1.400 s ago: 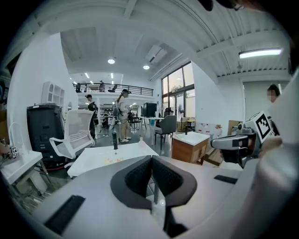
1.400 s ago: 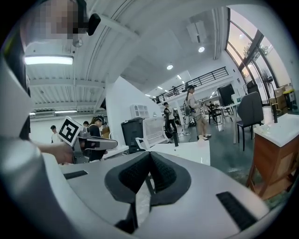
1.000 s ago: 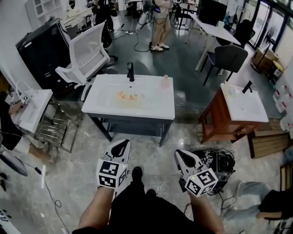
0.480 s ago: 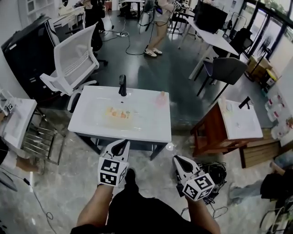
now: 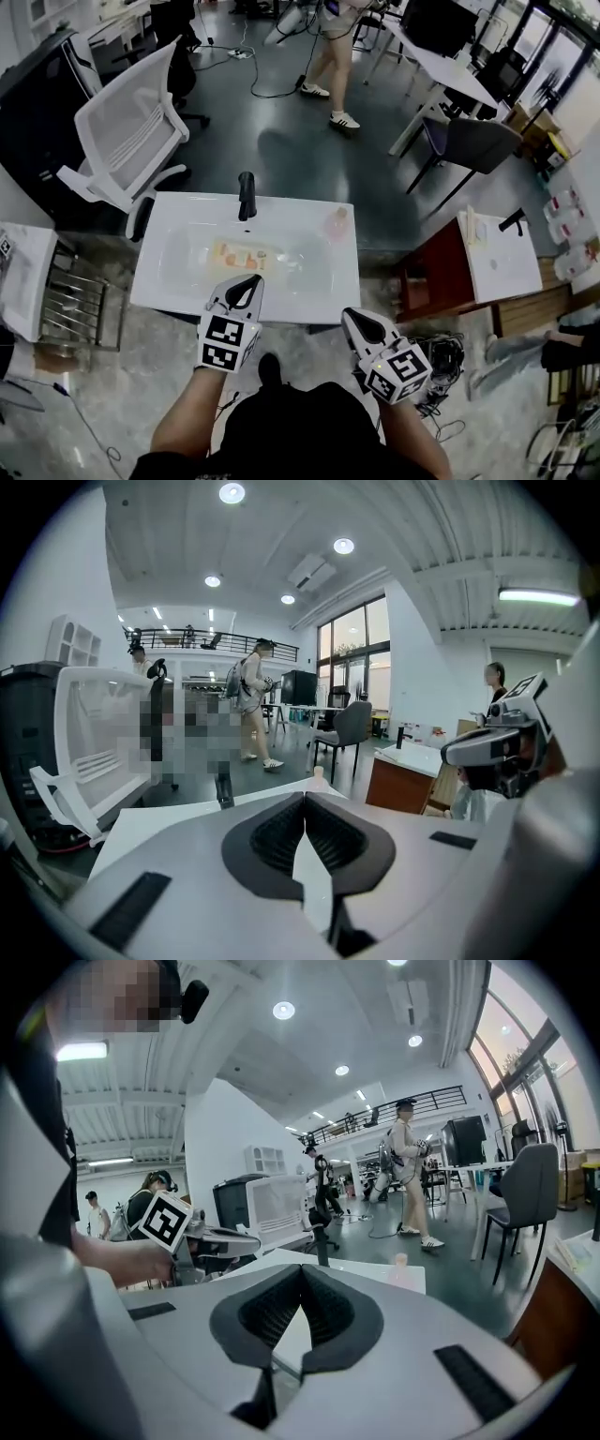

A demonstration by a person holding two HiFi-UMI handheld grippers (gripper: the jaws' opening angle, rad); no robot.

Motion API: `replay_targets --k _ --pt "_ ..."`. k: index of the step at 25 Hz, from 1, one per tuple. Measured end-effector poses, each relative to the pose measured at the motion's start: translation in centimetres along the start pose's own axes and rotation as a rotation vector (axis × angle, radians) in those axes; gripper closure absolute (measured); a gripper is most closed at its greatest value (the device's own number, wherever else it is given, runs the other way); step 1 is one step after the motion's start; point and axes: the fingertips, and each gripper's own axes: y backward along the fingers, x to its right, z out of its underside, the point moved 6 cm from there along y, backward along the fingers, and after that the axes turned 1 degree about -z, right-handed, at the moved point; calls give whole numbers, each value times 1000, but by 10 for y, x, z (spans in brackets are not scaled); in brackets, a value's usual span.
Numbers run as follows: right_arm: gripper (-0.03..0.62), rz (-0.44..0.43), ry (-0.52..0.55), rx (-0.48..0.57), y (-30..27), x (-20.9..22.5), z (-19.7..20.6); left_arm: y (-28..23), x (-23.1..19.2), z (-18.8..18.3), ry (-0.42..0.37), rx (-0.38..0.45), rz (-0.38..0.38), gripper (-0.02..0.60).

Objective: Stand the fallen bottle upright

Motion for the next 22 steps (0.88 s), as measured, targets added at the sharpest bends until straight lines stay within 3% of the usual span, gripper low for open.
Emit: replay_targets --k 6,10,16,22 --pt "580 -31 -29 -18 -27 44 -6 -41 1 -6 -28 -52 25 564" --pt "580 -65 -44 -3 -38 79 -16 -64 4 -5 -3 -91 -8 564" --pt "580 -152 -39 -1 -46 127 -18 -93 23 -13 -25 -131 -52 563" --pt "580 -200 -51 -23 -59 145 -7 -116 33 3 3 -196 -38 563"
